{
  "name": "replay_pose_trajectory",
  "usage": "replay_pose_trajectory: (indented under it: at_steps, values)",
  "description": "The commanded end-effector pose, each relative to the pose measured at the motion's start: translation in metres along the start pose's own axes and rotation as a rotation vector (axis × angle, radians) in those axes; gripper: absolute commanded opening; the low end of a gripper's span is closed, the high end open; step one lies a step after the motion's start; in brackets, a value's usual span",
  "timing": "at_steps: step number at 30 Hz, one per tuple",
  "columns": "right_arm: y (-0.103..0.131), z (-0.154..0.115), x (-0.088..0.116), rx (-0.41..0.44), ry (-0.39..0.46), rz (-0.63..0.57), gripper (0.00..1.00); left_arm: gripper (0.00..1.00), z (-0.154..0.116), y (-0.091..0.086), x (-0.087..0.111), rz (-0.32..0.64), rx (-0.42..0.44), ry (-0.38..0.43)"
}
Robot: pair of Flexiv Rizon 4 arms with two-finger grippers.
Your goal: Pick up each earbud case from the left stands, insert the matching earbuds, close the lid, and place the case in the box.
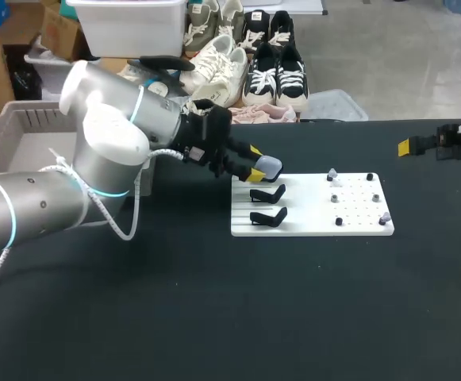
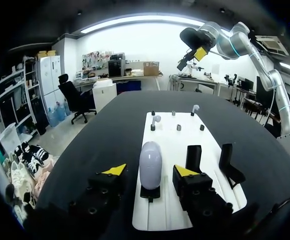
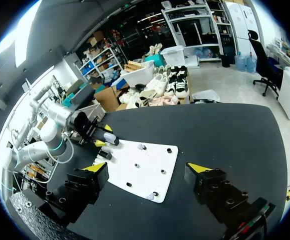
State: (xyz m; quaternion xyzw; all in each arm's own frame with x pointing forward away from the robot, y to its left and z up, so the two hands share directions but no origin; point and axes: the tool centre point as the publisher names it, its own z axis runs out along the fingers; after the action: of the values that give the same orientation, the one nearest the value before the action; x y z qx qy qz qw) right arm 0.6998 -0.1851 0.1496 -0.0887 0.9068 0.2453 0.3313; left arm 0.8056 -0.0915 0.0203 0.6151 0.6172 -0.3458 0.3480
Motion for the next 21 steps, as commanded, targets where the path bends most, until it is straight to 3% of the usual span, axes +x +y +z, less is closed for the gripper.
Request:
replay_pose_trajectory:
  at_steps: [1,7,21]
  values:
    - [-0.0010,0.0000,-0.0004,-0.004,0.001,-0.001,1.00,0.58,0.0011,0.0031,0.0013,-0.002,0.006,-0.003]
    - [-0.0010,0.0000,-0.0004,-0.004,0.001,-0.001,1.00,0.49,0.0025,0.0019,0.0038,-0.006,0.007,-0.003]
    - [-0.0010,0.0000,-0.0004,-0.004,0.001,-0.001,1.00,0.46,0.0078,-0.0004,-0.0013,-0.002,0.006,-0.018]
